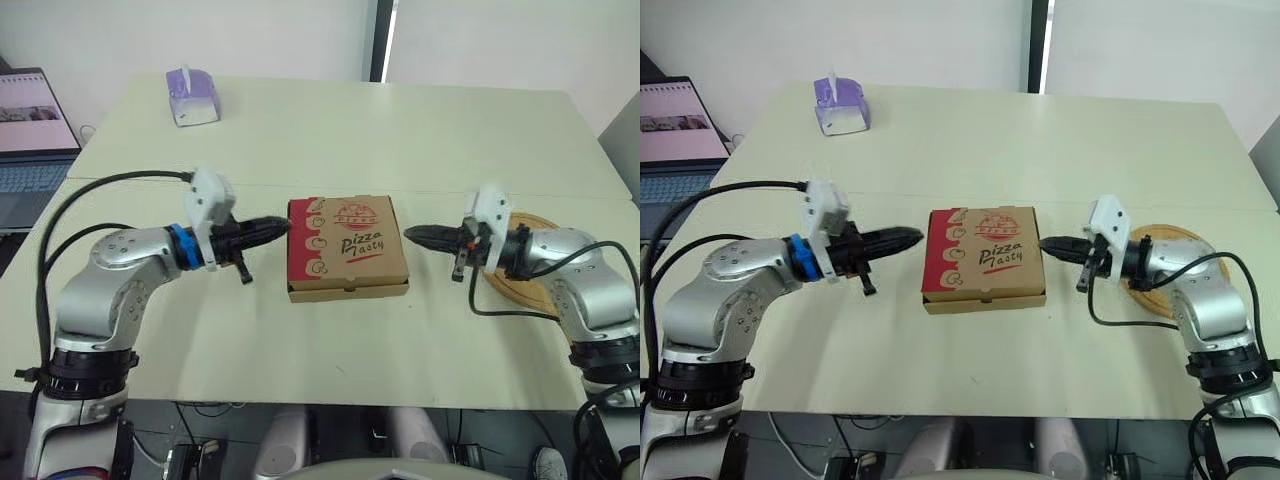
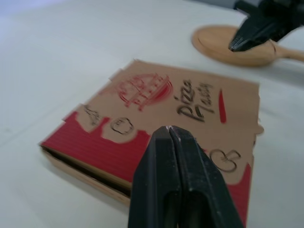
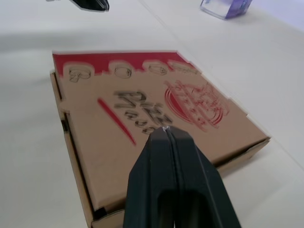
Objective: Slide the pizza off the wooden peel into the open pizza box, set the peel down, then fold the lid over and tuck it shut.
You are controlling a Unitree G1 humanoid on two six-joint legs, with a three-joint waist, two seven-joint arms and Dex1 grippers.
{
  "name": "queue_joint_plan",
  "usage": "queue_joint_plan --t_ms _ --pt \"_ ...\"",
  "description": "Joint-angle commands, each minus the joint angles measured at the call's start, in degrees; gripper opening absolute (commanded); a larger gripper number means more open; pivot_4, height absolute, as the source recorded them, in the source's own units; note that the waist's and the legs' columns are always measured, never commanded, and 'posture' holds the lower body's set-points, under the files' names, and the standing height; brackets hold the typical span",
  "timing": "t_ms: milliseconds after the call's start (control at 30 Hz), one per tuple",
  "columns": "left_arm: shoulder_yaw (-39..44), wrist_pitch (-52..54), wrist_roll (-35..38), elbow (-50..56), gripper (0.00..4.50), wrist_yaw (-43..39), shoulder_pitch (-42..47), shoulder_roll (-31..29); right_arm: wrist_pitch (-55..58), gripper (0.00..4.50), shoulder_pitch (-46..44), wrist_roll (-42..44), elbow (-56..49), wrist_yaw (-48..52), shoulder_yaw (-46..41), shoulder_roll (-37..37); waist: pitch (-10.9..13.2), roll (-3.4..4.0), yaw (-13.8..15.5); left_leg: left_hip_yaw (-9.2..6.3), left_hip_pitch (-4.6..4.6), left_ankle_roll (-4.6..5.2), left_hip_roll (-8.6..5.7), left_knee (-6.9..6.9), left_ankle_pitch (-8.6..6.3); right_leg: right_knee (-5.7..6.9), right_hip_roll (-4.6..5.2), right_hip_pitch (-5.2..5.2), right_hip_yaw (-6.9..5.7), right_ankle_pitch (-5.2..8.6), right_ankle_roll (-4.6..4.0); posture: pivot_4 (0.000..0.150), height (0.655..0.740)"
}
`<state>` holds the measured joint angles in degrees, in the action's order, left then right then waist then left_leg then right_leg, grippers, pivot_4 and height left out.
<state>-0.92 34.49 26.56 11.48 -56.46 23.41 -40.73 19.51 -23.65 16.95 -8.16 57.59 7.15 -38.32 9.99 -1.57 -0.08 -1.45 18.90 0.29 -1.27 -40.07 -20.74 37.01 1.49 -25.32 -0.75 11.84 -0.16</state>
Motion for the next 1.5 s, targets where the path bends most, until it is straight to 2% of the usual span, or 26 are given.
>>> queue_joint_plan --t_ms 33,233,500,867,1000,1100,1267,1500 --pt "-5.40 -3.77 -4.85 -1.58 0.03 -2.74 1.20 -1.38 -4.09 0.00 -0.34 -4.40 1.10 -0.61 2.49 0.24 0.00 0.00 0.00 0.00 0.00 -0.03 0.00 0.00 0.01 0.00 -0.01 0.00 -0.01 0.00 0.00 0.150 0.7400" --pt "-11.70 -9.92 -13.08 -7.89 0.03 -3.93 1.14 -1.94 -5.61 0.00 0.76 -9.62 3.07 -2.39 6.32 1.58 -0.01 0.00 0.01 0.01 0.01 -0.16 0.00 0.00 0.09 -0.02 -0.01 -0.01 0.01 0.00 0.00 0.150 0.7400" --pt "-13.09 -11.83 -15.98 -11.21 0.03 -3.71 1.15 -0.83 -6.14 0.00 0.98 -12.46 4.19 -2.91 7.24 2.23 -0.19 0.03 -0.02 0.01 -0.14 0.08 0.00 -0.01 -0.03 0.02 -0.01 0.14 0.01 0.00 0.00 0.150 0.7400" --pt "-10.01 -11.30 -15.60 -17.09 0.03 0.49 5.88 3.15 -4.55 0.00 -3.47 -11.46 9.99 -6.21 4.37 6.46 -0.56 0.11 -0.04 0.01 -0.15 0.08 0.00 -0.04 -0.02 0.04 -0.02 0.16 0.01 0.00 0.00 0.150 0.7400" --pt "-11.40 -11.14 -16.84 -18.21 0.03 0.36 5.57 2.99 -5.97 0.00 -4.45 -13.57 12.53 -6.86 5.36 6.23 -0.56 0.11 -0.08 0.01 -0.14 0.08 0.00 -0.03 -0.02 0.05 -0.02 0.12 0.01 0.00 0.00 0.150 0.7400" --pt "-10.11 -12.39 -15.88 -17.54 0.03 0.98 5.18 4.12 -5.70 0.00 -4.29 -12.02 11.70 -6.82 4.23 7.07 -0.56 0.12 -0.06 0.00 -0.14 0.08 0.00 -0.03 -0.02 0.04 -0.01 0.12 0.01 0.00 0.00 0.150 0.7400" --pt "-2.92 -12.71 -9.54 -14.68 0.03 0.86 4.59 5.36 -6.90 0.00 -3.57 -7.42 9.02 -4.36 0.08 5.70 -0.54 0.12 -0.05 0.00 -0.06 0.08 0.00 -0.03 -0.02 0.04 -0.01 0.04 0.01 0.00 0.00 0.150 0.7400" --pt "0.63 -13.54 -10.99 -16.04 0.03 1.71 3.31 1.52 -12.11 0.00 -3.48 -10.13 14.56 -1.91 -0.54 0.41 -0.49 0.14 -0.05 0.00 0.01 0.07 0.01 0.00 -0.02 -0.04 -0.01 -0.01 -0.01 0.00 0.00 0.150 0.7400"
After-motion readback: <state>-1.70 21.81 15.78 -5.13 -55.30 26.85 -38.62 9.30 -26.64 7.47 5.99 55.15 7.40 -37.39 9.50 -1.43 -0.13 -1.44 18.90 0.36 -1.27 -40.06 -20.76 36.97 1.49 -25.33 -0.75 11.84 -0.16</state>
